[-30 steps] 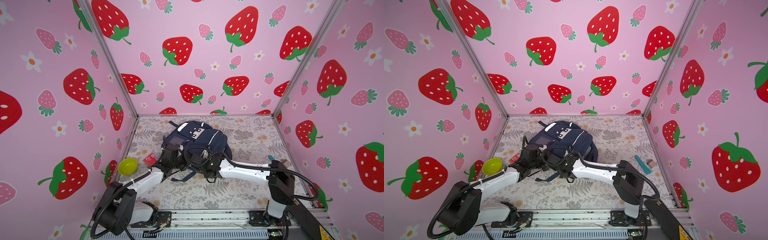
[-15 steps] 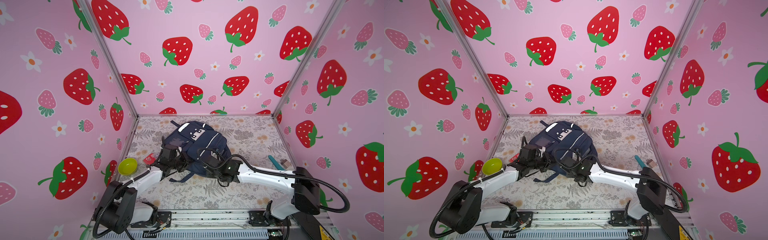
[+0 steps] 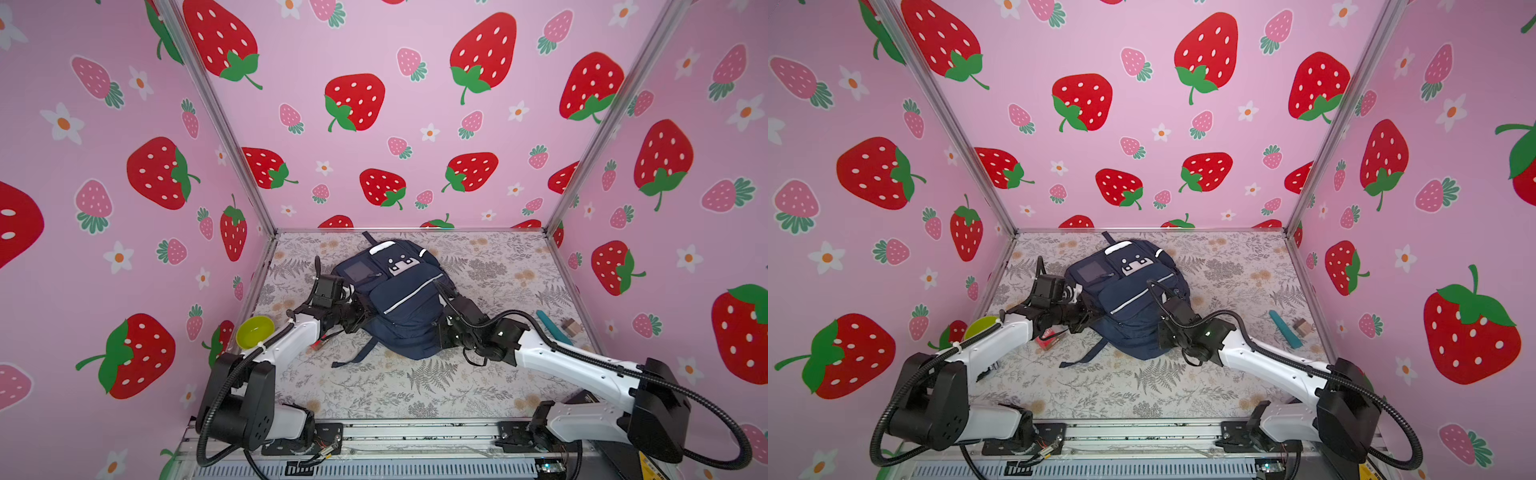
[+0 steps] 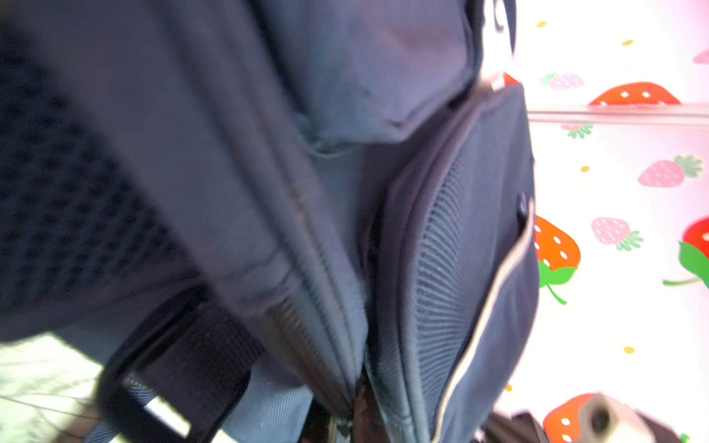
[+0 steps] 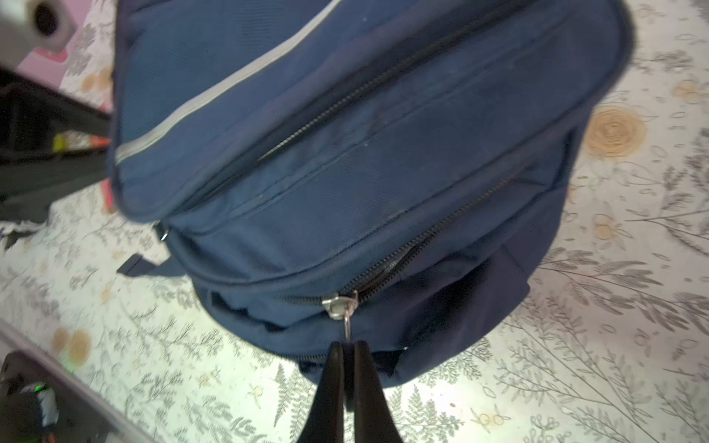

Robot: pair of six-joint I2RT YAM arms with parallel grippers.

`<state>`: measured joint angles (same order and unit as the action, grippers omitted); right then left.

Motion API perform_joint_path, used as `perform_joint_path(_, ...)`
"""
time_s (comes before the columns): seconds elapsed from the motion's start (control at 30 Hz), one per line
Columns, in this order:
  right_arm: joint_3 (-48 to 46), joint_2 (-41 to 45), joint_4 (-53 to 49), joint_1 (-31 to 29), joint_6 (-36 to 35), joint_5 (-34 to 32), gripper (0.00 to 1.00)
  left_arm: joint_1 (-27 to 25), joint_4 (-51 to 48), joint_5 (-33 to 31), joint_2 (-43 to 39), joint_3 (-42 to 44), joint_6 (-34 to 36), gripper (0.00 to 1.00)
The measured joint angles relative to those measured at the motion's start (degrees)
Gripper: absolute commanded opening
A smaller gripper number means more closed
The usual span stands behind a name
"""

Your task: Pack the student bag

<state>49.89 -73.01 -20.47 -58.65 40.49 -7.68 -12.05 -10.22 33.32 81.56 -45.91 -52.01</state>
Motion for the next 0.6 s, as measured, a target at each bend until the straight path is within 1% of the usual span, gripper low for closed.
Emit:
perform_joint_path(0.03, 0.2, -0.1, 0.2, -1.0, -0.5, 0.2, 0.0, 0.6, -1.6, -0.2, 1.1, -1.5, 1.1, 0.0)
perform_joint_path(0.1, 1.0, -0.7, 0.5, -3.4, -1.2, 0.7, 0.0, 1.2, -4.7, -0.9, 2.5, -4.4, 3.1, 0.19)
perform_joint_path(0.13, 1.5, -1.1, 0.5, -4.2, -1.4, 0.9, 0.0, 1.3, -5.7, -1.6, 2.5, -5.2, 3.8, 0.25)
perform_joint_path(0.2, 2.3, -2.0, 0.2, -5.1, -1.4, 1.6, 0.0, 1.2, -7.6, -5.9, 0.5, -6.6, 5.5, 0.36)
perform_joint_path(0.23, 2.4, -2.4, 0.0, -5.3, -1.3, 1.8, 0.0, 1.1, -8.2, -7.6, -1.0, -6.7, 6.5, 0.4)
perform_joint_path(0.27, 2.5, -2.7, -0.2, -5.4, -1.3, 2.1, 0.0, 0.5, -9.4, -9.9, -3.7, -6.8, 7.4, 0.43)
perform_joint_path(0.33, 2.6, -3.3, -0.2, -5.6, -1.1, 2.4, 0.0, -1.8, -12.4, -13.2, -10.0, -6.8, 9.4, 0.46)
perform_joint_path(0.4, 2.6, -3.5, -0.1, -5.7, -1.0, 2.7, 0.0, -5.3, -15.0, -14.8, -17.6, -6.7, 10.7, 0.48)
perform_joint_path(0.43, 2.6, -3.5, 0.0, -5.7, -0.9, 2.8, 0.0, -6.6, -15.7, -14.9, -20.2, -6.4, 10.7, 0.51)
perform_joint_path(0.5, 2.5, -3.5, 0.6, -5.7, -0.5, 3.1, 0.0, -9.9, -15.8, -14.9, -26.1, -3.6, 9.7, 0.55)
perform_joint_path(0.6, 1.7, -3.3, 2.3, -5.7, 0.2, 3.5, 0.0, -14.6, -15.9, -14.8, -30.9, 3.0, 5.9, 0.58)
